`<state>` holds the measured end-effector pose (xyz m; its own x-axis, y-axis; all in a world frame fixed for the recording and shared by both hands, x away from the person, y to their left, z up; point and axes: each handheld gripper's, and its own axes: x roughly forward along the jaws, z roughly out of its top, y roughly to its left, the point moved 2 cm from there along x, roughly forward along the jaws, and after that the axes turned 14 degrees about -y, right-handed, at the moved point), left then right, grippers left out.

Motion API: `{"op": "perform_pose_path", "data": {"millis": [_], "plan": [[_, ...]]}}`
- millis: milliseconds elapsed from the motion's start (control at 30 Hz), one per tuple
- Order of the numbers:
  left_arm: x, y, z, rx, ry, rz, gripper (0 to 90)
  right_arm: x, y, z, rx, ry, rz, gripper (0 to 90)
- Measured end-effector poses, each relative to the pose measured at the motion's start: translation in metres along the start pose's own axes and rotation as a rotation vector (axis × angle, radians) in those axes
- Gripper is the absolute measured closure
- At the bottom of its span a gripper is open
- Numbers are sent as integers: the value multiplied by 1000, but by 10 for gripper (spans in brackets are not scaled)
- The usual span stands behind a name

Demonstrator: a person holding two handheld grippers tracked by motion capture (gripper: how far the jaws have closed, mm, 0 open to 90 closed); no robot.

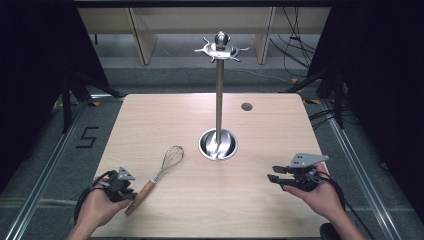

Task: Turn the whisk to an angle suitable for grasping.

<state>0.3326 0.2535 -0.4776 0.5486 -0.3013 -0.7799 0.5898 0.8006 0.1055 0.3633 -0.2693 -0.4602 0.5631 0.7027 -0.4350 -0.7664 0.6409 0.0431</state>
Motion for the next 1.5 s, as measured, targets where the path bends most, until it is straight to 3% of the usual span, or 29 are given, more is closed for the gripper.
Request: {"op": "perform_pose_path", "data": {"millis": [100, 133, 167, 200, 233, 267, 367, 400, 600, 733, 767, 800, 867, 933, 967, 1000, 1033, 1067, 1100, 1133, 1167, 1200, 1300, 1333, 1367, 1400, 1433, 1467, 1500], "plan": [[2, 9, -4, -24, 16, 36, 846, 1, -2, 0, -21, -7, 4, 599], [6, 15, -10, -10, 79, 35, 875, 0, -2, 0, -18, -6, -6, 599], [6, 15, -10, -10, 79, 35, 889, 0, -2, 0, -18, -6, -6, 599], [12, 16, -15, -11, 131, -8, 889, 0, 0, 0, -12, 2, -4, 598], [12, 16, -15, -11, 131, -8, 891, 0, 0, 0, -12, 2, -4, 598], [14, 12, -17, -10, 143, -41, 891, 1, 0, 0, -14, 3, 6, 598], [16, 8, -16, 10, 160, -64, 892, 1, -1, 0, -13, 1, 6, 598], [19, 5, -13, 38, 169, -71, 892, 1, -1, 0, -11, 2, -1, 598], [27, -5, -5, 110, 208, -99, 892, 1, -1, 0, -11, 1, -1, 598], [28, -11, -2, 126, 218, -141, 892, 1, -2, 0, -6, 3, 2, 598], [30, -16, -1, 124, 201, -154, 892, 1, -2, 0, -6, 3, 2, 598], [32, -25, 5, 142, 203, -200, 892, 1, -2, 0, -8, 2, 3, 598], [34, -31, 8, 155, 202, -224, 892, 2, -1, 0, -10, -7, 0, 598], [42, -52, 24, 214, 205, -284, 892, 2, -1, 0, -12, -5, 1, 598], [42, -52, 24, 214, 205, -284, 891, 2, -1, 0, -12, -5, 1, 598], [49, -66, 39, 282, 228, -318, 891, 1, -2, 0, -15, -1, 5, 598], [49, -66, 39, 282, 228, -318, 891, 1, -2, 0, -15, -1, 5, 598], [58, -83, 54, 341, 229, -344, 891, 1, -2, 0, -15, -4, 1, 598], [58, -83, 54, 341, 229, -344, 891, 1, -2, 0, -15, -4, 1, 598], [68, -101, 69, 363, 222, -377, 891, 1, -2, 0, -14, -4, 1, 598], [68, -101, 69, 363, 222, -377, 890, 1, -2, 0, -14, -4, 1, 598], [78, -114, 84, 387, 205, -411, 890, 1, -2, 0, -12, -11, -2, 598], [85, -124, 96, 426, 193, -409, 877, 0, -2, -1, -13, -6, 3, 598], [90, -131, 104, 466, 171, -414, 877, -1, -1, -1, -6, -8, 2, 598], [93, -136, 110, 479, 156, -433, 870, 0, -2, -1, -6, -18, -1, 599], [96, -145, 120, 474, 114, -483, 854, -2, -3, -1, -7, -13, 0, 598], [96, -145, 120, 474, 114, -483, 837, -2, -3, -1, -7, -13, 0, 598], [96, -151, 129, 519, 86, -516, 820, -3, -5, -1, -19, -21, -6, 598], [96, -151, 129, 519, 86, -516, 798, -3, -5, -1, -19, -21, -6, 598]]}}
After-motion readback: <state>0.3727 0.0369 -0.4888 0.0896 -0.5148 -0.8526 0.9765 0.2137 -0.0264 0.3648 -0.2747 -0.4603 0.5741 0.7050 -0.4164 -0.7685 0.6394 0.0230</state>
